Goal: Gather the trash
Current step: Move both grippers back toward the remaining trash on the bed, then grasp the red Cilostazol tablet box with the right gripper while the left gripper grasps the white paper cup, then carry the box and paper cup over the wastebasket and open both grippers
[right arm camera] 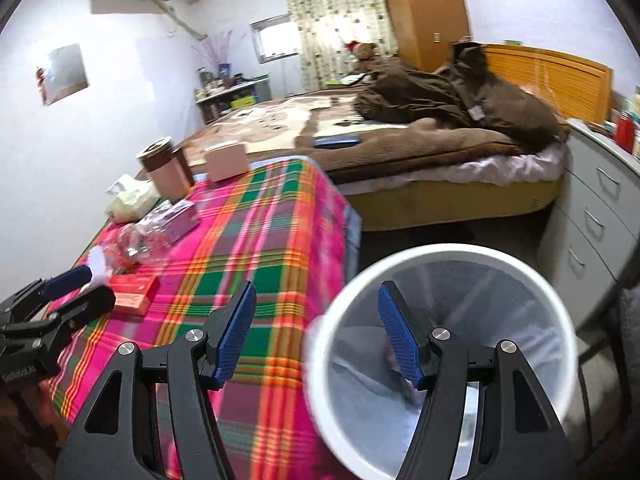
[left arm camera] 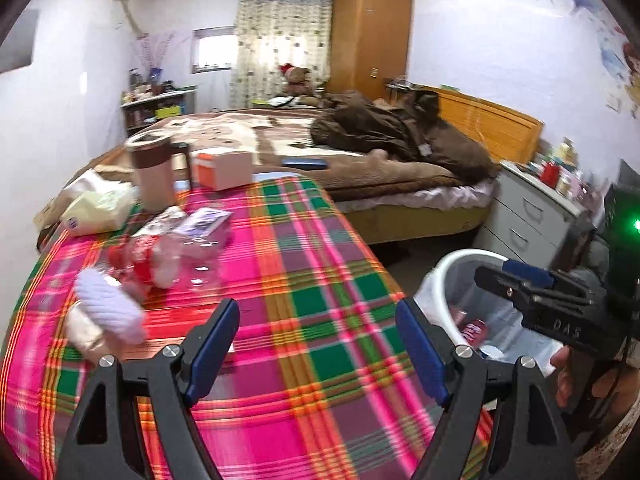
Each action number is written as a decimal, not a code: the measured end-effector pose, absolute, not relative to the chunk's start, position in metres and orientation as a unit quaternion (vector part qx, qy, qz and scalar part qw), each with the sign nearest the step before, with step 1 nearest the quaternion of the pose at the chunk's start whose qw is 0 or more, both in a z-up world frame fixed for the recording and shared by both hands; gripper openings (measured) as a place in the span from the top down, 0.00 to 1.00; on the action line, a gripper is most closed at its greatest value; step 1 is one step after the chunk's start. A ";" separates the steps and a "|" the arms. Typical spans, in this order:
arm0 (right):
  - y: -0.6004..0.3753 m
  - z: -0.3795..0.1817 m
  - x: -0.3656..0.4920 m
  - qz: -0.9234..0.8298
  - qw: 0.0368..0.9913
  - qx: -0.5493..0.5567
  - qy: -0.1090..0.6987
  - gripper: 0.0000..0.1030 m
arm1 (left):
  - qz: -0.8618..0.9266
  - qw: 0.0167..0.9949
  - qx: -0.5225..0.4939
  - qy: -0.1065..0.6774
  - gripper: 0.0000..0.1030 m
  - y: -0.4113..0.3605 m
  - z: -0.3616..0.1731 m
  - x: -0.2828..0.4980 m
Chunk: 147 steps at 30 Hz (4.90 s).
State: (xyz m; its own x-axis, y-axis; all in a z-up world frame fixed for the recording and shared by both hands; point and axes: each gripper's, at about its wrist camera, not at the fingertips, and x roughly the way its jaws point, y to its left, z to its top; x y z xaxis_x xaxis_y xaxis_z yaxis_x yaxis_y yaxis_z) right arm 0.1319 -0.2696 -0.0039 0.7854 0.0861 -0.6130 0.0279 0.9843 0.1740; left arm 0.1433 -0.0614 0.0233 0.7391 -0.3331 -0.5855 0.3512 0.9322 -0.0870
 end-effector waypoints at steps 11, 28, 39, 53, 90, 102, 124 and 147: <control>-0.218 -0.011 0.156 0.086 0.931 0.062 0.350 0.37 | -0.098 0.945 -0.006 0.313 0.21 0.016 0.016 0.154; -0.132 -0.030 0.201 0.184 0.909 0.017 0.374 0.37 | -0.030 0.931 -0.045 0.362 0.21 0.109 -0.025 0.184; -0.097 -0.038 0.228 0.238 0.889 -0.009 0.391 0.37 | -0.016 0.918 0.001 0.397 0.21 0.112 -0.046 0.203; -0.064 -0.046 0.237 0.331 0.848 -0.057 0.410 0.37 | 0.022 0.918 -0.024 0.395 0.21 0.167 -0.038 0.197; -0.038 -0.058 0.211 0.276 0.848 -0.139 0.430 0.34 | 0.009 0.906 -0.089 0.414 0.49 0.171 -0.055 0.236; -0.069 -0.050 0.198 0.239 0.874 -0.086 0.415 0.35 | -0.001 0.918 -0.086 0.387 0.56 0.159 -0.041 0.205; -0.100 -0.045 0.181 0.223 0.884 -0.042 0.408 0.34 | -0.013 0.911 -0.036 0.411 0.63 0.129 -0.049 0.206; -0.175 -0.010 0.148 0.152 0.916 0.002 0.371 0.34 | -0.140 0.929 0.001 0.341 0.63 0.013 0.020 0.157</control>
